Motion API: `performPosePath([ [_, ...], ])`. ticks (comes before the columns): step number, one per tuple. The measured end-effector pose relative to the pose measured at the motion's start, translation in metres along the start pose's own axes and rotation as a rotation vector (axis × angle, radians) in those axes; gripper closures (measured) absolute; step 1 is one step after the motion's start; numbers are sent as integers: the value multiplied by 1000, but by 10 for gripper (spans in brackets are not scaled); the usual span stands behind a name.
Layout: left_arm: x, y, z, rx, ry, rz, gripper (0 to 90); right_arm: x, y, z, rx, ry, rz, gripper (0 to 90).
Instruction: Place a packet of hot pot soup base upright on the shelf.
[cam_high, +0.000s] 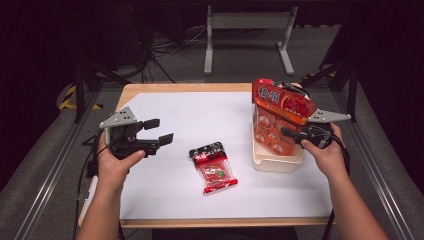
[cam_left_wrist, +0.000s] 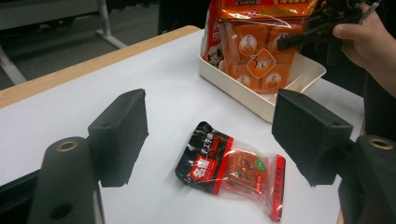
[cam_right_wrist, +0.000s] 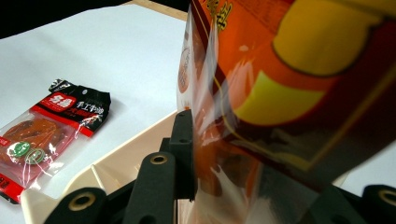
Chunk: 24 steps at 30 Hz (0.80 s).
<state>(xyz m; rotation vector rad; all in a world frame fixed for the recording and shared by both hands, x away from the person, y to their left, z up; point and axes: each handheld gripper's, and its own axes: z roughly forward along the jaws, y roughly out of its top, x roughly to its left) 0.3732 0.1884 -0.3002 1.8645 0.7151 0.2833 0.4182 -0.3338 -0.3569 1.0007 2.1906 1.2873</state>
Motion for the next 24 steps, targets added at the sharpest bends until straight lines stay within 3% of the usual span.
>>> performPosePath([
  [7, 0, -2, 2, 11, -5, -16, 273, -3, 1, -2, -12, -27, 10, 650],
  [13, 1, -2, 5, 20, -10, -15, 268, -3, 1, -11, -95, -71, 25, 437],
  [15, 1, -2, 6, 17, -6, -12, 266, -5, -1, -12, -120, -71, 55, 343],
  [19, 1, -2, 7, 23, -6, -10, 263, -7, -3, -14, -121, -88, 58, 312],
  [24, 3, -2, 11, 35, -13, -19, 257, -7, -6, -22, -163, -98, 75, 269],
])
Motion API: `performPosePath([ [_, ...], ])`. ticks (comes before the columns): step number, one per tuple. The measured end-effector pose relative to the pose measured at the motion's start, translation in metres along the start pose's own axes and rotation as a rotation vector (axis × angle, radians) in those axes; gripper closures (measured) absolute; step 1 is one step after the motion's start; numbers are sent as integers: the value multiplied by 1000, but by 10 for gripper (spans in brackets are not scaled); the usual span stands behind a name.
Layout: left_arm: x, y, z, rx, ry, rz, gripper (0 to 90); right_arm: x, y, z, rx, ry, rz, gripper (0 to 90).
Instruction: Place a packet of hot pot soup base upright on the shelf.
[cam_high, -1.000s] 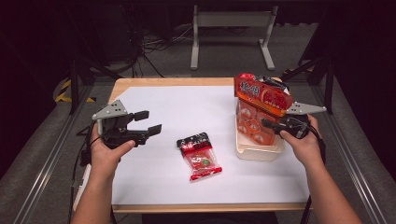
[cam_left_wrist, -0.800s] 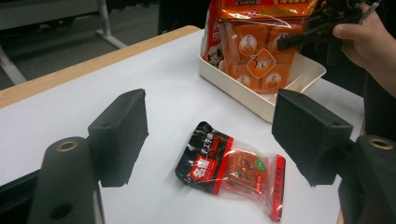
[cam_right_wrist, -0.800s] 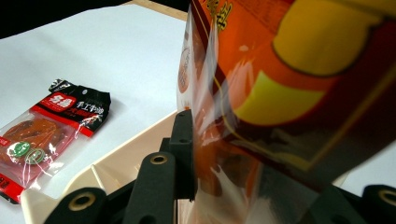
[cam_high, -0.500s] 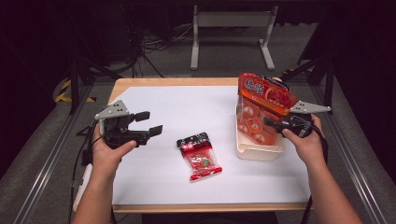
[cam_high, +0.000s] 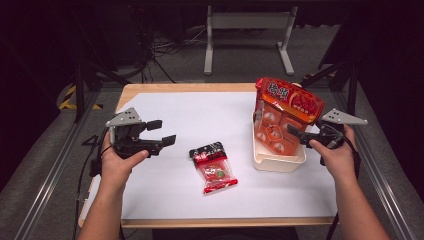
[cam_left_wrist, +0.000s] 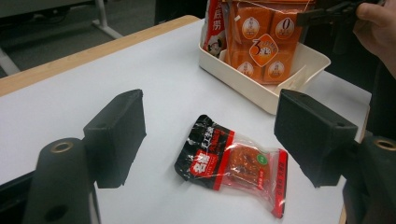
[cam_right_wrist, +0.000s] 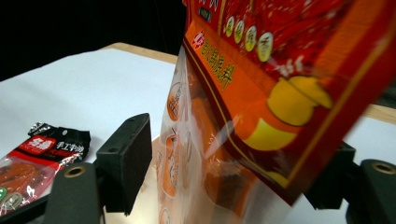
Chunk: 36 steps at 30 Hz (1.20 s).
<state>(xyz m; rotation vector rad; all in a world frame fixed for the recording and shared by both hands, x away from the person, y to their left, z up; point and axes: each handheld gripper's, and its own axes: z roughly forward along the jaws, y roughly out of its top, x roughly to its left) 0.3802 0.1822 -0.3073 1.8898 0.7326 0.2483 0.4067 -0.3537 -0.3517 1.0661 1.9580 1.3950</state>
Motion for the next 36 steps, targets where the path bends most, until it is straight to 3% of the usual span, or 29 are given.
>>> performPosePath([
  [2, 1, 0, 2, 2, -2, -2, 256, 0, -1, -4, -6, 1, 2, 268],
  [7, 1, 1, 8, 18, 12, 40, 255, -2, -1, -19, -21, -12, 5, 243],
  [11, 1, 1, 12, 29, 33, 59, 269, -3, 1, -31, -8, -20, -36, 225],
  [15, 3, 0, 15, 41, 43, 65, 269, -1, 1, -41, -8, -18, -40, 209],
  [25, 8, -5, 20, 64, 54, 46, 279, 10, 1, -54, 47, -11, -58, 151],
  [36, 13, -10, 37, 106, 46, 33, 278, 21, 3, -64, 81, 18, -74, 153],
])
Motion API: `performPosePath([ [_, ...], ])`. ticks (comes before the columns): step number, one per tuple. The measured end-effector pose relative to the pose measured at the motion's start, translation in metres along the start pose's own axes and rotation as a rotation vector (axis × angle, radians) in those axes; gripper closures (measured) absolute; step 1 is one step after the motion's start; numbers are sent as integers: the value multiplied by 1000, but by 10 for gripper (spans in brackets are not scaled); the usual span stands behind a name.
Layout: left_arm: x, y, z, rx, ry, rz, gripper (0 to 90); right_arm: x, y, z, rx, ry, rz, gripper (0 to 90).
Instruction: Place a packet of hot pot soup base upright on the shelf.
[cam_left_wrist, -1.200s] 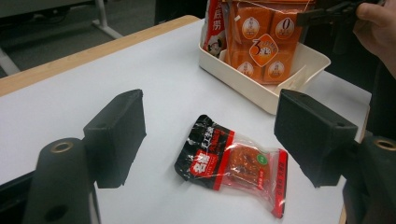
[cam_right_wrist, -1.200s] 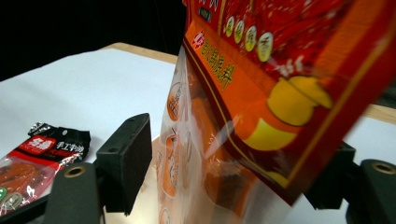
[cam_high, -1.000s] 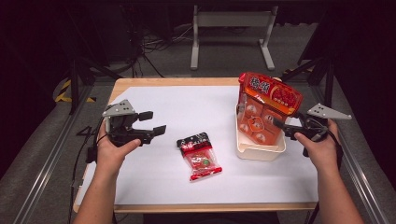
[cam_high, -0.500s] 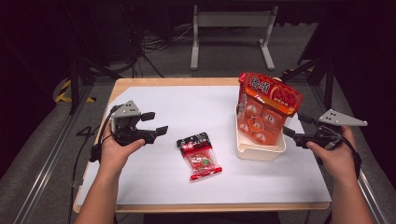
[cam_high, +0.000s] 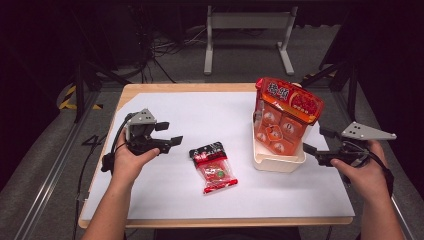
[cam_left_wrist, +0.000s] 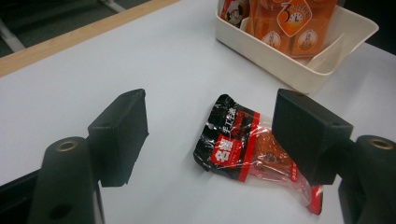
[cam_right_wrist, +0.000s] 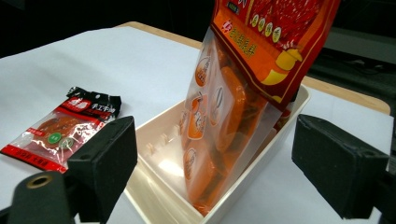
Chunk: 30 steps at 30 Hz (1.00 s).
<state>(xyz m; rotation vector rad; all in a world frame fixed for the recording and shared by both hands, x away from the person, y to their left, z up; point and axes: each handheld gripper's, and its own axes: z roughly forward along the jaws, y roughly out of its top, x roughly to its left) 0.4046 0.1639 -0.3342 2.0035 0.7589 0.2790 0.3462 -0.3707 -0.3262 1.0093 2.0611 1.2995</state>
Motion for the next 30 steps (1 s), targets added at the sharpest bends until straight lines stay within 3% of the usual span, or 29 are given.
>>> performPosePath([
  [14, 2, -7, 26, 52, 9, -8, 274, 6, 2, 1, 14, 43, -10, 177],
  [22, 6, -18, 56, 97, -30, -35, 284, 8, 3, 2, 6, 45, -22, 184],
  [30, 9, -27, 70, 120, -50, -60, 288, 8, 2, 3, 13, 41, -28, 182],
])
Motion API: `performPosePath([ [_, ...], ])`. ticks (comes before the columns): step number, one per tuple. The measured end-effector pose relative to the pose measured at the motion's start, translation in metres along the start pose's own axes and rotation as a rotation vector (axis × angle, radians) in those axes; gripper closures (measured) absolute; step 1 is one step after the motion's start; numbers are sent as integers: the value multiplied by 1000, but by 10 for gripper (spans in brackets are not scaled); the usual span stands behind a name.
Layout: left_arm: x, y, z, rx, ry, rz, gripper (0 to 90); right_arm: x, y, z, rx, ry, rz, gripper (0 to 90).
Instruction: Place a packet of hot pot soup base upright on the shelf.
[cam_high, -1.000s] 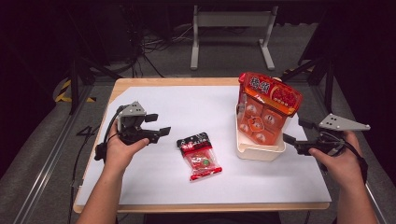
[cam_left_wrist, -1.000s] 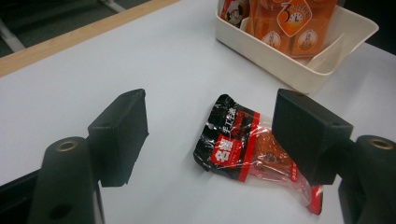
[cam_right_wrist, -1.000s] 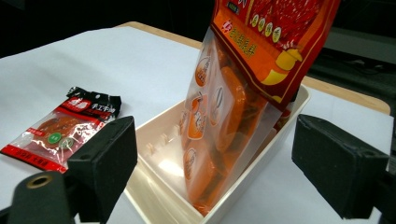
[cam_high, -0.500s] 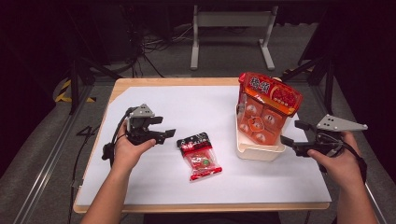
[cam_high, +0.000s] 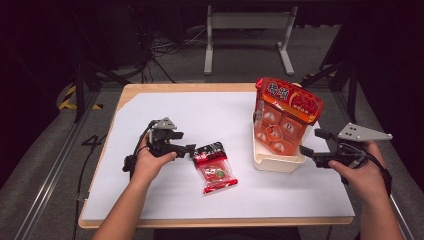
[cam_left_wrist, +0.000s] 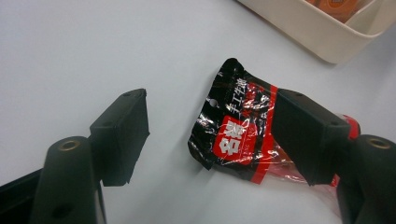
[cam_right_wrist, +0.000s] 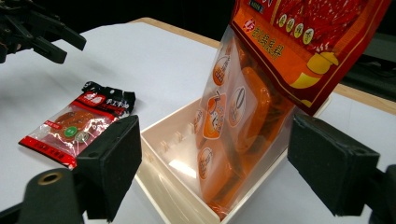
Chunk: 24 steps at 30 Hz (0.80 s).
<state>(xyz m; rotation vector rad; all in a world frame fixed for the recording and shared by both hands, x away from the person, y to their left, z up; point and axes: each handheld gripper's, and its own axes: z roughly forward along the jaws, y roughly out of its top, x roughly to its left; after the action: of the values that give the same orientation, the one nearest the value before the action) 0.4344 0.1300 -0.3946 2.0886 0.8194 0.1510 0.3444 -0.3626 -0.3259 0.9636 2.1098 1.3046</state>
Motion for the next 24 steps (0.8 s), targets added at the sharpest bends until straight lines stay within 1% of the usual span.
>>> performPosePath([
  [1, 1, 0, 1, 1, 0, 3, 287, 0, 0, 1, 1, 1, 1, 182],
  [3, 1, -2, 5, 4, -10, -9, 289, 1, 0, 1, 4, 1, -4, 181],
  [7, 2, -5, 13, 19, -21, -18, 293, 1, 0, 2, 6, 0, -6, 178],
  [11, 2, -8, 21, 50, -24, -15, 298, 0, -1, 1, 3, -6, -4, 179],
  [14, 3, -10, 26, 66, -21, -25, 302, 0, -1, 1, 6, -3, -2, 179],
  [17, 3, -11, 29, 80, -21, -25, 303, 0, -1, 2, 9, -2, -7, 179],
  [20, 4, -13, 33, 93, -22, -34, 305, 0, -1, 2, 11, -2, -10, 178],
  [22, 5, -14, 34, 99, -22, -30, 305, -1, -1, 2, 9, -3, -6, 178],
  [24, 5, -15, 37, 108, -27, -39, 308, -2, -2, 1, 10, -6, -4, 179],
])
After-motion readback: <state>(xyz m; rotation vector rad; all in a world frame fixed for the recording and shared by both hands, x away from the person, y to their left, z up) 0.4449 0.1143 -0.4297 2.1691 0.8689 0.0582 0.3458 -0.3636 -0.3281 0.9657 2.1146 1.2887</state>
